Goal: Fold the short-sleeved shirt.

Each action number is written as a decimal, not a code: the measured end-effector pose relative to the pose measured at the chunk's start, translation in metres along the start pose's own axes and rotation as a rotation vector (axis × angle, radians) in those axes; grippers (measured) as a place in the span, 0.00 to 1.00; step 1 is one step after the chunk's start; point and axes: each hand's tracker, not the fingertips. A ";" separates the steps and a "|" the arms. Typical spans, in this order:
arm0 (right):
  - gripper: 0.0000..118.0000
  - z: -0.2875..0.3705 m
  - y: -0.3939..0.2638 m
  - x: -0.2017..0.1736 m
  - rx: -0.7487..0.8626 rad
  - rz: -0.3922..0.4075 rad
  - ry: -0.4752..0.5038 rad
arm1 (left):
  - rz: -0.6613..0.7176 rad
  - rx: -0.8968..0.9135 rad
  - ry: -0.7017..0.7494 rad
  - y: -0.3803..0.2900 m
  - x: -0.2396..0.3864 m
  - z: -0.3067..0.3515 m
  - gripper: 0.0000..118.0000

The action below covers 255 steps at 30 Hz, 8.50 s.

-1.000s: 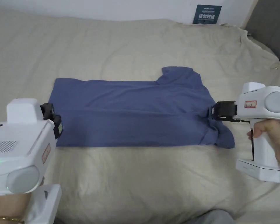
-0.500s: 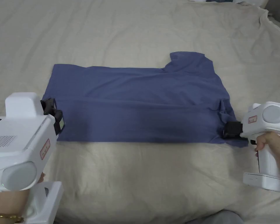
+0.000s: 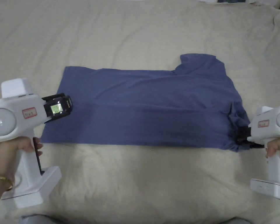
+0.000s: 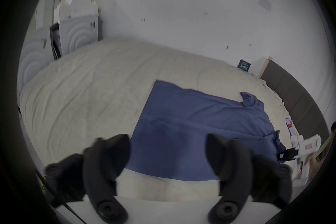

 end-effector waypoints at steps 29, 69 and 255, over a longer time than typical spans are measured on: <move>0.09 -0.004 -0.004 -0.007 -0.004 -0.019 -0.032 | -0.138 -0.473 0.153 -0.008 -0.026 -0.097 0.00; 0.85 0.064 -0.122 0.028 -0.013 -0.058 -0.008 | -0.048 -0.428 0.138 -0.097 -0.089 0.015 0.83; 0.23 0.060 -0.119 0.014 0.047 0.079 -0.068 | -0.187 -0.258 0.114 -0.101 -0.093 0.019 0.37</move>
